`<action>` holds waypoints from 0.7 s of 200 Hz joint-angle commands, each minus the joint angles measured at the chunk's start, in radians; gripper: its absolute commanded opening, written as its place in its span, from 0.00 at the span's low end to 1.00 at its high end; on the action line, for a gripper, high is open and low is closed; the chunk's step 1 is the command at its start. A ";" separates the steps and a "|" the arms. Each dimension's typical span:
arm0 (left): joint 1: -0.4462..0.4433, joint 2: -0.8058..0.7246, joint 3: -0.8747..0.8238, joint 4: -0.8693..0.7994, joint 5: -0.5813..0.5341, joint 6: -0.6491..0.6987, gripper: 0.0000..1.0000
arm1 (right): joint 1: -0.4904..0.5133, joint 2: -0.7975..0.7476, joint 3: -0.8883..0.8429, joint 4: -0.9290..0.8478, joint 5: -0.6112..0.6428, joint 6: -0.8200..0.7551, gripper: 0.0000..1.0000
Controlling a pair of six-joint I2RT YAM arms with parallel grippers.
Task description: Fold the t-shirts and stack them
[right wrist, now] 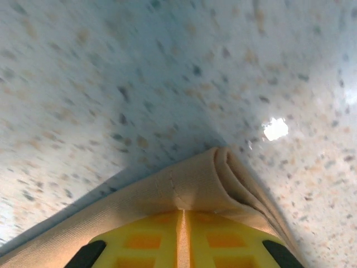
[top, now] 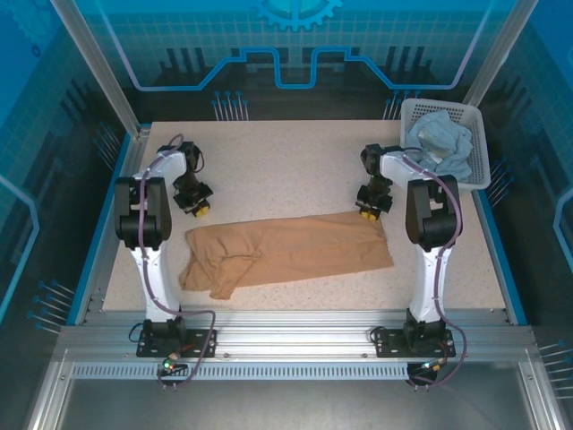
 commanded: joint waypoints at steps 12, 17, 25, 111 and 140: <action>-0.028 -0.172 -0.004 -0.054 -0.046 0.042 0.25 | -0.006 0.009 0.048 0.017 0.015 -0.054 0.19; -0.033 -0.213 -0.040 -0.058 -0.047 0.034 0.26 | -0.002 -0.013 0.044 0.020 0.033 -0.059 0.21; -0.036 -0.284 -0.116 -0.059 -0.042 0.012 0.29 | 0.007 -0.051 0.034 0.027 0.056 -0.064 0.23; 0.049 -0.477 -0.537 0.118 0.101 -0.085 0.51 | 0.079 -0.299 -0.263 0.155 -0.058 -0.090 0.35; 0.049 -0.427 -0.536 0.107 0.063 -0.075 0.47 | 0.056 -0.269 -0.253 0.148 -0.056 -0.102 0.35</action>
